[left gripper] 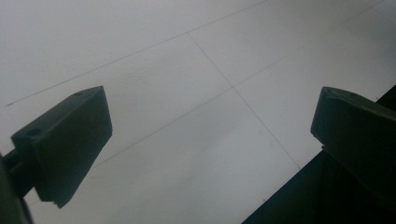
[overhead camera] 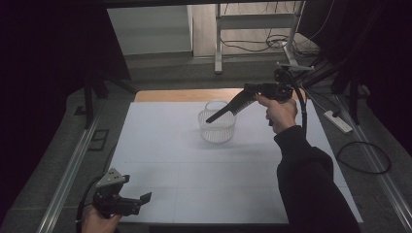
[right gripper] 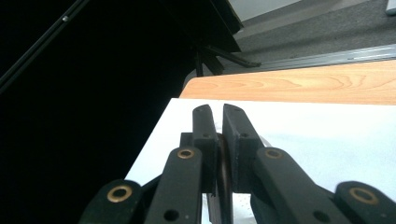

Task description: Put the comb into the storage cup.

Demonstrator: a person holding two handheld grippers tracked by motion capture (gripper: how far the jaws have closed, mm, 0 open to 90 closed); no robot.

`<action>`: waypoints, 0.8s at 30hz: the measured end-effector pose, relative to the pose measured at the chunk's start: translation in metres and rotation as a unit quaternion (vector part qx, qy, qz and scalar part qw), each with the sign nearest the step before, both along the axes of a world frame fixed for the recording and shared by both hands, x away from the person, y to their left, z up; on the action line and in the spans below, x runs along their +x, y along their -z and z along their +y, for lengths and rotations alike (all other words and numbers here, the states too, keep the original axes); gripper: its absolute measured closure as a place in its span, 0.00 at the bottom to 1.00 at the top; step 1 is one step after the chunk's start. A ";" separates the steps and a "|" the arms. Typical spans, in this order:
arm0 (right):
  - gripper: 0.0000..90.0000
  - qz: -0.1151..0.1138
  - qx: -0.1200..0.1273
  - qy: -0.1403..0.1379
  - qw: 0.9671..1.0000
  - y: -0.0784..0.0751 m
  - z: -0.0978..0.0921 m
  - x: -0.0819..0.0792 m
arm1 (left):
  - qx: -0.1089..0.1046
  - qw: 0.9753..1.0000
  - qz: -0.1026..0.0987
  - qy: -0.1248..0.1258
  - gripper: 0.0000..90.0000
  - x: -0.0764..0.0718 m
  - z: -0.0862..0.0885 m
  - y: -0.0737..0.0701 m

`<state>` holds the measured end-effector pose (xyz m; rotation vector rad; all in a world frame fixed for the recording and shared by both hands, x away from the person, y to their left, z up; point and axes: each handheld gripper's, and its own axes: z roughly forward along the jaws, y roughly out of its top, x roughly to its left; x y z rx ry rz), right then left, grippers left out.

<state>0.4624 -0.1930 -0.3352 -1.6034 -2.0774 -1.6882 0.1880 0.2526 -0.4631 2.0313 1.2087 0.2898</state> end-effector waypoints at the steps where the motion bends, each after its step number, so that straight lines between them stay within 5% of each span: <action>1: 0.93 0.001 0.000 0.002 1.000 0.001 0.001 0.001 | -0.001 1.000 0.001 -0.001 0.00 0.000 0.000 0.000; 24: 0.93 0.007 -0.034 0.010 0.999 0.022 0.020 0.020 | -0.012 1.000 0.007 -0.001 0.00 0.001 0.002 0.001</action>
